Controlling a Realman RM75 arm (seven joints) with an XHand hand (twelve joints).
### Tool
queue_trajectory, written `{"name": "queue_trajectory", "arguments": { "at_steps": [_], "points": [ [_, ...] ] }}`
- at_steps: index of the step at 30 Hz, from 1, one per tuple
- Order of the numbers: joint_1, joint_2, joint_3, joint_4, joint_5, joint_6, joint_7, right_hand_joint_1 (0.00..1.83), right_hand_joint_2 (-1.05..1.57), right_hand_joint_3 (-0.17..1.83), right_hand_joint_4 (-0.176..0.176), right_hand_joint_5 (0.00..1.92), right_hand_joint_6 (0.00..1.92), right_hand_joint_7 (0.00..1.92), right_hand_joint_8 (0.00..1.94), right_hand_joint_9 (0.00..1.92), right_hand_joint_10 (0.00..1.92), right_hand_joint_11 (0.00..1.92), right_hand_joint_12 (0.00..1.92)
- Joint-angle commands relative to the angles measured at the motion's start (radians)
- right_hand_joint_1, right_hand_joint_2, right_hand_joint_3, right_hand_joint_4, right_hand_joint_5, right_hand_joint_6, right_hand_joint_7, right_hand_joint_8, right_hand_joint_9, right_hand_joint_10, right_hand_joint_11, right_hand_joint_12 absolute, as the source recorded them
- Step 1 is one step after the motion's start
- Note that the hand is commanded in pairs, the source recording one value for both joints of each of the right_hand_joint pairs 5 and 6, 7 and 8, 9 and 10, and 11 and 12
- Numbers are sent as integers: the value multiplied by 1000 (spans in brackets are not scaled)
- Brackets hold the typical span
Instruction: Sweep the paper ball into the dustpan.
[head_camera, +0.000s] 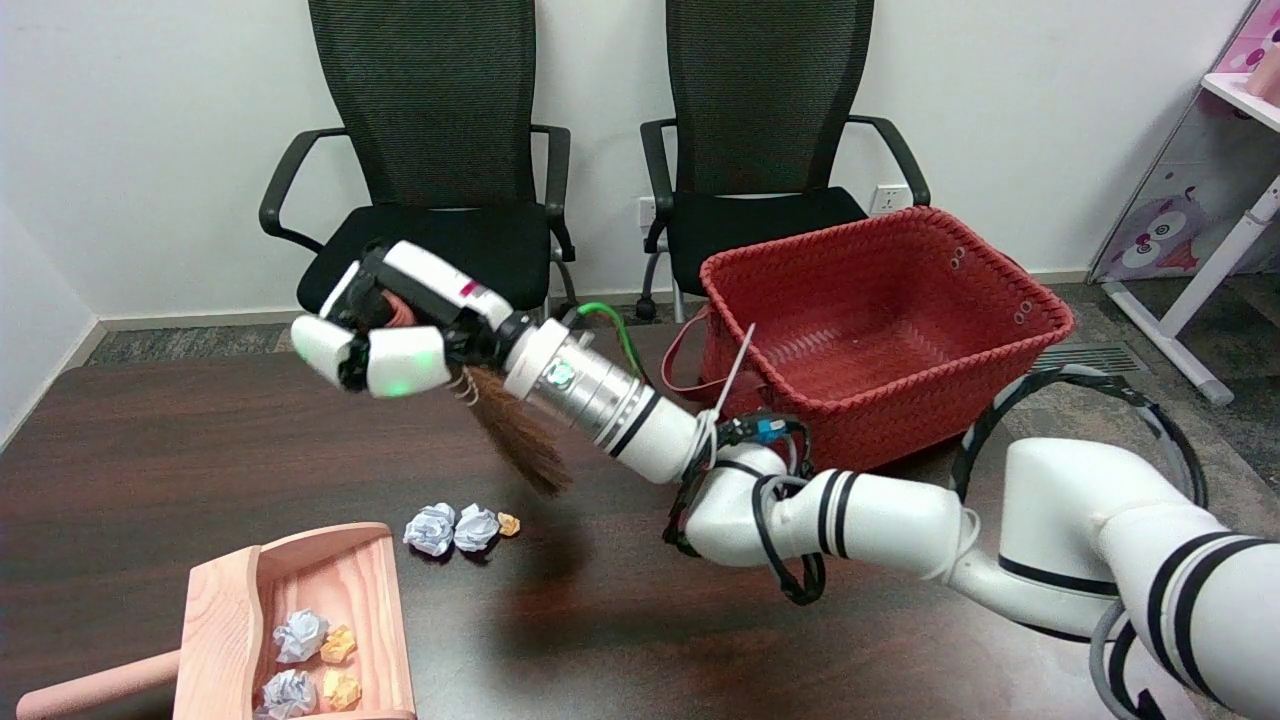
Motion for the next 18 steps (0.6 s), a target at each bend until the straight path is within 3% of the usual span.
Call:
{"name": "queue_trajectory", "arguments": {
  "at_steps": [1, 10, 18],
  "points": [
    [-4, -119, -122, 165, -30, 23, -92, 857, 1315, 1744, 0, 1920, 1920, 1920, 1920, 1920, 1920, 1920, 1920],
    [-12, -147, -125, 194, -124, -111, -57, 876, 1341, 1630, -1, 1920, 1920, 1920, 1920, 1920, 1920, 1920, 1920],
    [-36, -180, -113, 225, -99, -117, 218, 889, 1334, 1627, -4, 1920, 1920, 1920, 1920, 1920, 1920, 1920, 1920]
  ]
}}
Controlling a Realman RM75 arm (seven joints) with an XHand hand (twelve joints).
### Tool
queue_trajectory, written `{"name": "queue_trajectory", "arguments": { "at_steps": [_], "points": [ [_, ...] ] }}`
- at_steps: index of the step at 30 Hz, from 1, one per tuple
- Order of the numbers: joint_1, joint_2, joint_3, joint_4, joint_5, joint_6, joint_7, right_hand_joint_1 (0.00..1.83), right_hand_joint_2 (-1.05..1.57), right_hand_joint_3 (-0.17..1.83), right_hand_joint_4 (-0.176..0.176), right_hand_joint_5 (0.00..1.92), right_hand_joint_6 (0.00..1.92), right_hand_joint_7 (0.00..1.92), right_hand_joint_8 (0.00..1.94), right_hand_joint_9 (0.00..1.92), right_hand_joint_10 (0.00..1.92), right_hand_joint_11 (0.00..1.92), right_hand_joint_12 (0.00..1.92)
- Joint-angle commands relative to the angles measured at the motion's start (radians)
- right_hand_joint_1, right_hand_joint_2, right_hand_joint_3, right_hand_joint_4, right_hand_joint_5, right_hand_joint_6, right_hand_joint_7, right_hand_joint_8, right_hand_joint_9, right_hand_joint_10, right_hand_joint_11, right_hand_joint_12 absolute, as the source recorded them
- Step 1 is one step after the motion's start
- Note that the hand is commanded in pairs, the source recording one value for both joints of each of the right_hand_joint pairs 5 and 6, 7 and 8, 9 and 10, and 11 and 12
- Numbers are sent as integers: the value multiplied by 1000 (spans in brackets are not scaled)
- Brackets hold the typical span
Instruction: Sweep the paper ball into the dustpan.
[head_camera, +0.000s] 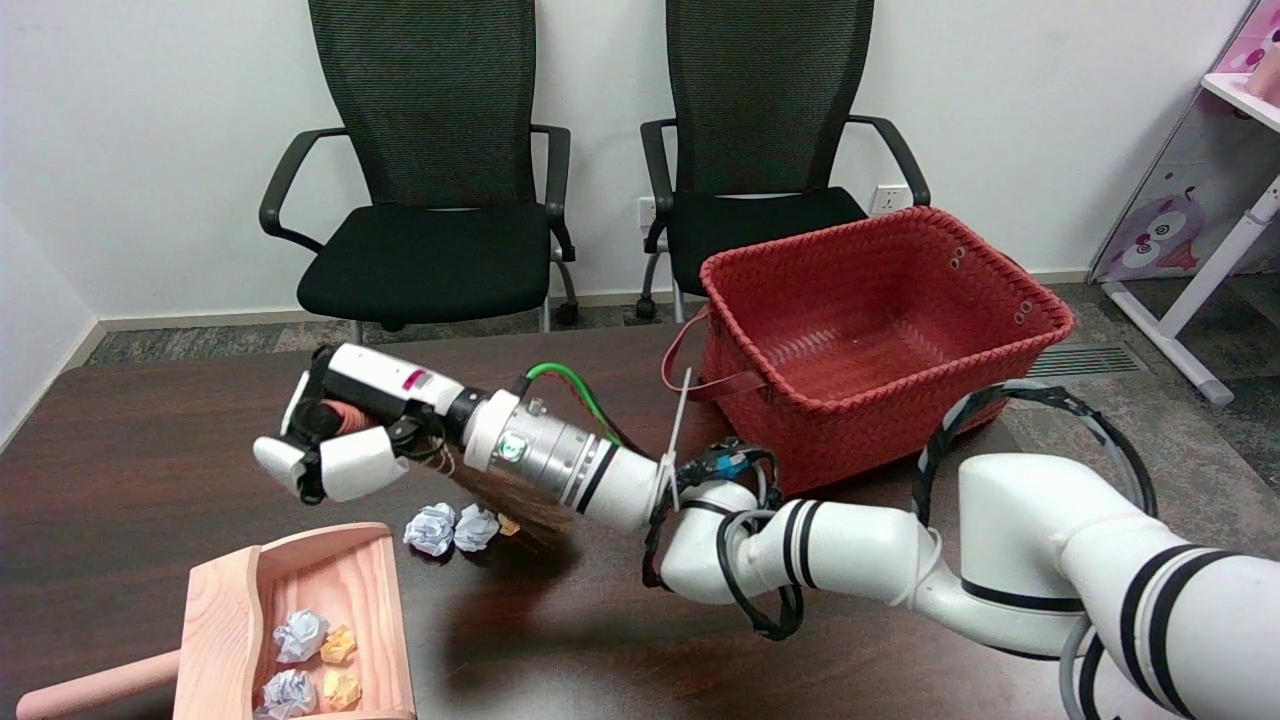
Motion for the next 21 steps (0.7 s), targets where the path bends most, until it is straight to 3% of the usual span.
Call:
{"name": "queue_trajectory", "arguments": {
  "at_steps": [1, 14, 21],
  "points": [
    [-31, -81, -21, 90, -29, -77, 292, 890, 1331, 1630, -4, 1920, 1920, 1920, 1920, 1920, 1920, 1920, 1920],
    [-47, -119, -14, 108, 33, -62, 729, 913, 1283, 1641, -1, 1920, 1920, 1920, 1920, 1920, 1920, 1920, 1920],
    [-48, -126, -7, 100, 83, -32, 881, 894, 1267, 1616, -9, 1920, 1920, 1920, 1920, 1920, 1920, 1920, 1920]
  ]
}}
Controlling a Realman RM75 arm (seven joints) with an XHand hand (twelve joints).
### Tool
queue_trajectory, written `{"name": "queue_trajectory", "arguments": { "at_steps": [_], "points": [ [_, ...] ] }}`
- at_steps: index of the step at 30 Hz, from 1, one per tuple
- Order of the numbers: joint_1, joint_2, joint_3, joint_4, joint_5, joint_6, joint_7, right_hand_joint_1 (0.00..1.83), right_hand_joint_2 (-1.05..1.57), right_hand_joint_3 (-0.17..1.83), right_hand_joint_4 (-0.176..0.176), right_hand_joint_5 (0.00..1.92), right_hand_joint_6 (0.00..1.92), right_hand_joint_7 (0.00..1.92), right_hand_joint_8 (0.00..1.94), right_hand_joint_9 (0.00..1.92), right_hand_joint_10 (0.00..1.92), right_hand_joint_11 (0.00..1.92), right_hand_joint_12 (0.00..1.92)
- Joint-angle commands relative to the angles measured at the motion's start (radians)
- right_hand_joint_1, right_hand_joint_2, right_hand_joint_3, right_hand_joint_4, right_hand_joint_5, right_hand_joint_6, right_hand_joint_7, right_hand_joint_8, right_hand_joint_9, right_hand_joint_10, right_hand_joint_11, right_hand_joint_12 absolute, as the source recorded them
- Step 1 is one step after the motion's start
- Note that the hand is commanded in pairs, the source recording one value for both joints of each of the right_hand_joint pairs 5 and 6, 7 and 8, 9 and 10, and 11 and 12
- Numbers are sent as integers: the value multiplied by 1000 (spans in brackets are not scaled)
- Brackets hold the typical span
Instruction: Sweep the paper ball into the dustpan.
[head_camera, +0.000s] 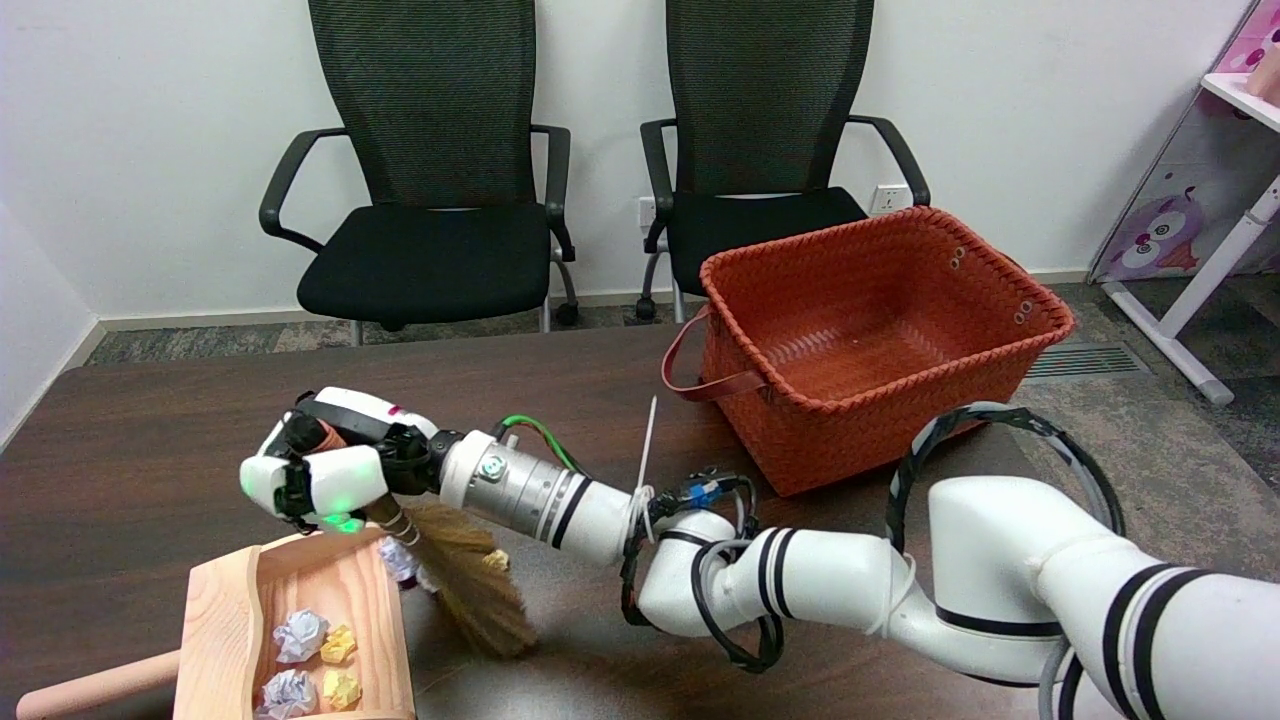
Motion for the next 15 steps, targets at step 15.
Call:
{"name": "queue_trajectory", "arguments": {
  "at_steps": [15],
  "points": [
    [-21, -70, 52, 21, 350, 349, 511, 887, 1146, 1746, -11, 1920, 1920, 1920, 1920, 1920, 1920, 1920, 1920]
  ]
}}
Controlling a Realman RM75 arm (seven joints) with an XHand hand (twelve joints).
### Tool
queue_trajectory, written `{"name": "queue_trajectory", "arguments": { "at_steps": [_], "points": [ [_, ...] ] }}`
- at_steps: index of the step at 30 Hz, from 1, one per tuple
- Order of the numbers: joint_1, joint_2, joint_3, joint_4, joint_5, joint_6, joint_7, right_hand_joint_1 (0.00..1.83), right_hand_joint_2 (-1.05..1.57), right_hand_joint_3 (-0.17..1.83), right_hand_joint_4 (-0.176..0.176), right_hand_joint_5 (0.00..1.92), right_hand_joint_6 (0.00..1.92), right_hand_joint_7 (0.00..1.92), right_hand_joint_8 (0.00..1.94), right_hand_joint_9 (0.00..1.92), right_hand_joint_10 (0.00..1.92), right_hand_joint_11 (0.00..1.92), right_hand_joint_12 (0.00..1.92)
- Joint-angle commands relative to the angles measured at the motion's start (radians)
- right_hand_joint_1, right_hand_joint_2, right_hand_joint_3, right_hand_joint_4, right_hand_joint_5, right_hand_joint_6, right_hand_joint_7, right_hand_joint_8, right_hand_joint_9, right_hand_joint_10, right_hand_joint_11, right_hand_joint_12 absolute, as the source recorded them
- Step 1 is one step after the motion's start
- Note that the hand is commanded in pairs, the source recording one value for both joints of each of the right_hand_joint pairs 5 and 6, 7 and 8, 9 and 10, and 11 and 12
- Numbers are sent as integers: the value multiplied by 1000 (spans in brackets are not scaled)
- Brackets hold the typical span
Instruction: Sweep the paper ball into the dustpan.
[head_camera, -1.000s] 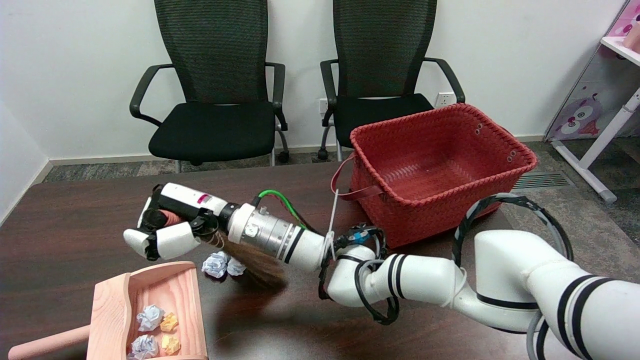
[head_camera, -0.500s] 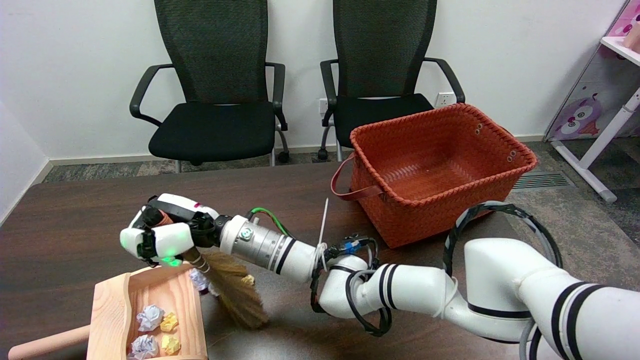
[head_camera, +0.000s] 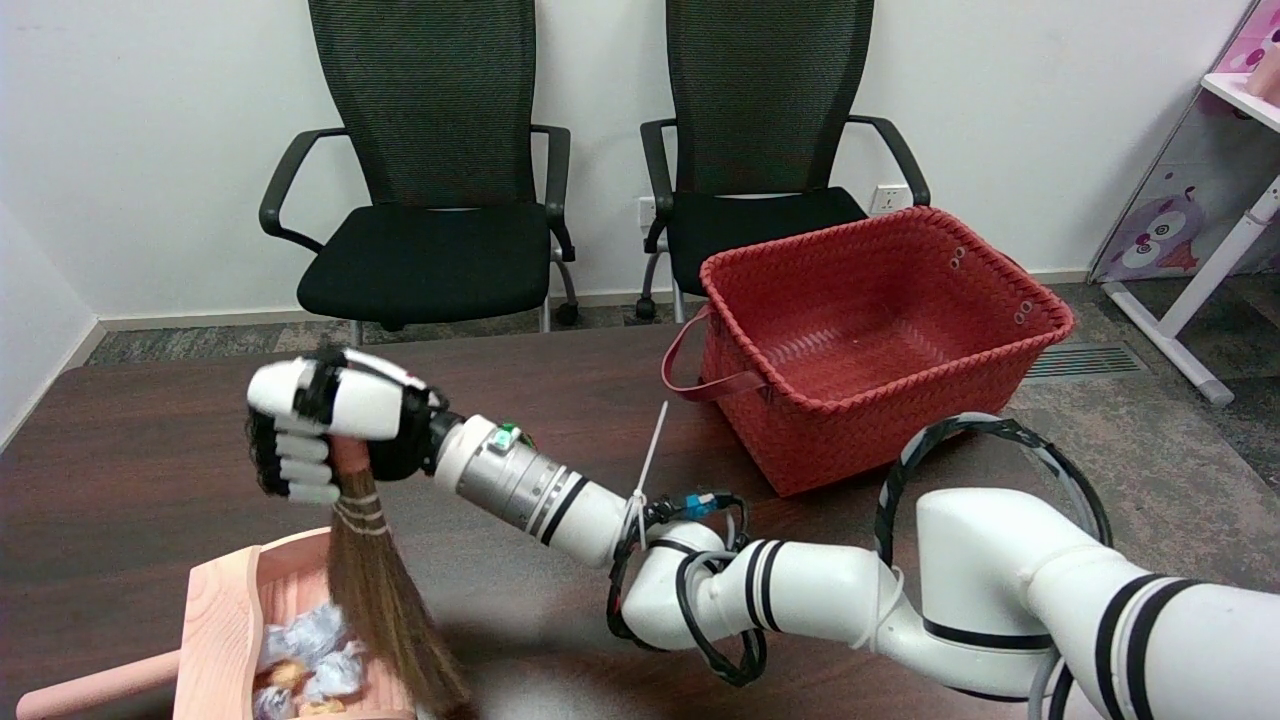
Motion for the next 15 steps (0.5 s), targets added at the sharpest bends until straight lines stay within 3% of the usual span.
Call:
{"name": "queue_trajectory", "arguments": {
  "at_steps": [1, 8, 15],
  "points": [
    [-5, -31, 36, 0, 227, 302, 219, 887, 1143, 1749, -11, 1920, 1920, 1920, 1920, 1920, 1920, 1920, 1920],
    [-6, 15, 60, -81, 220, 362, 320, 886, 1127, 1759, -12, 1920, 1920, 1920, 1920, 1920, 1920, 1920, 1920],
    [-41, 98, 147, -226, 220, 345, 245, 884, 1117, 1761, -12, 1920, 1920, 1920, 1920, 1920, 1920, 1920, 1920]
  ]
}}
